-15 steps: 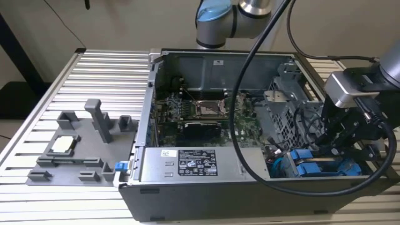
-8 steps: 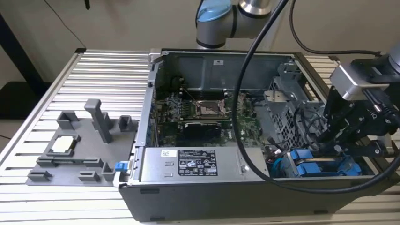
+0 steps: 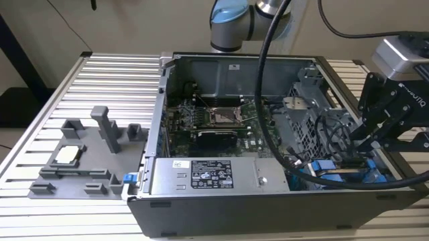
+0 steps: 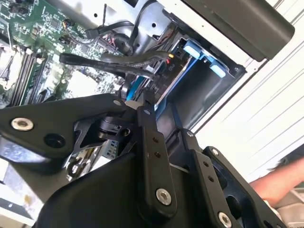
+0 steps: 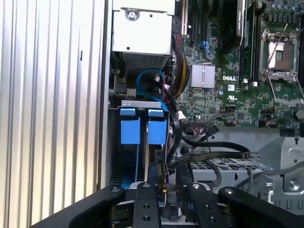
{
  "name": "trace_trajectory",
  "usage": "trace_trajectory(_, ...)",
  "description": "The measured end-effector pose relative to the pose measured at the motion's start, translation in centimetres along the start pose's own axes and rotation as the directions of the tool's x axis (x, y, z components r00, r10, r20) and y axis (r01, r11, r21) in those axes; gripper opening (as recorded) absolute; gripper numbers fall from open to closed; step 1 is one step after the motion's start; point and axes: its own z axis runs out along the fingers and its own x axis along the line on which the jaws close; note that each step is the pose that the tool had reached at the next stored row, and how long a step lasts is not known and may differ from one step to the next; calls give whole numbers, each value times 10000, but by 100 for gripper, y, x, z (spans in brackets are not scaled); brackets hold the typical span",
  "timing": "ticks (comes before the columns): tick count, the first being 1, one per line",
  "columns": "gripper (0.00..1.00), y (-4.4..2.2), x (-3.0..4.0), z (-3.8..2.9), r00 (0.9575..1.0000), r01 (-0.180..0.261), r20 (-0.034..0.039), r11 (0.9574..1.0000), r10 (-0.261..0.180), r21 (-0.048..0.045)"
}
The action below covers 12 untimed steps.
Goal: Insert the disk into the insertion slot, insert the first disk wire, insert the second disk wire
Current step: 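Insert the second disk wire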
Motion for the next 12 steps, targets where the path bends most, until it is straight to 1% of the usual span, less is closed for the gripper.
trace_trajectory(12, 30, 0, 0, -1, 10000, 1, 19, 10000, -1, 0)
